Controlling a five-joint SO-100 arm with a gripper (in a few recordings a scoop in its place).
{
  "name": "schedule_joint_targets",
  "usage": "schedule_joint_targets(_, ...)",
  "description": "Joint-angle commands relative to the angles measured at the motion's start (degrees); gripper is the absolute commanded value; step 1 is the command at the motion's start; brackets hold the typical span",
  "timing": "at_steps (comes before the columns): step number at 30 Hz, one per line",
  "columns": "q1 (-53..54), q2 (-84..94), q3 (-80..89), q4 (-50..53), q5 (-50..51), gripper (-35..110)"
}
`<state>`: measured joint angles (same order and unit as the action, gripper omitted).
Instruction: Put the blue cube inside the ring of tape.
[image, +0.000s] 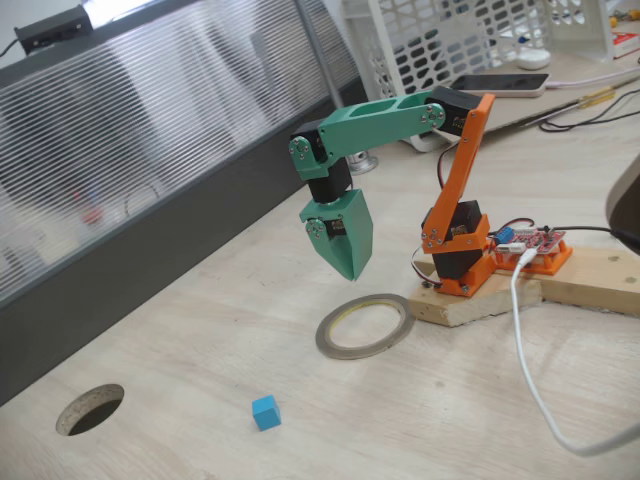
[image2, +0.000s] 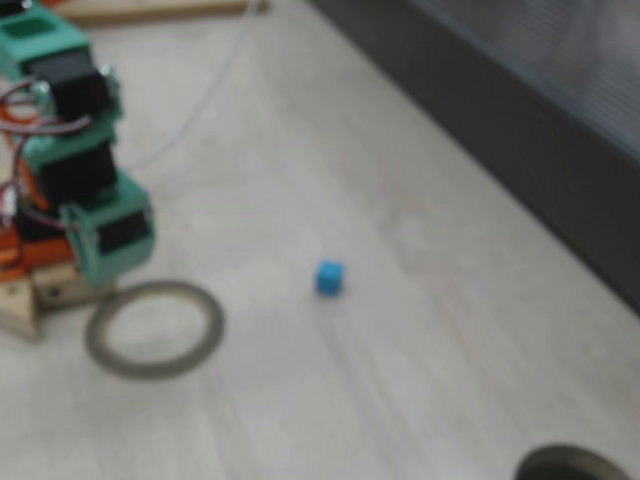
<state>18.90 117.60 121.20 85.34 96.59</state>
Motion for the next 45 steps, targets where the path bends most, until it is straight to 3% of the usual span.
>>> schedule_joint_targets(1,4.3,0.6,0.4,28.2,0.9,3)
schedule_joint_targets(45,1.1,0.5,-0.4,27.8,0.4,3)
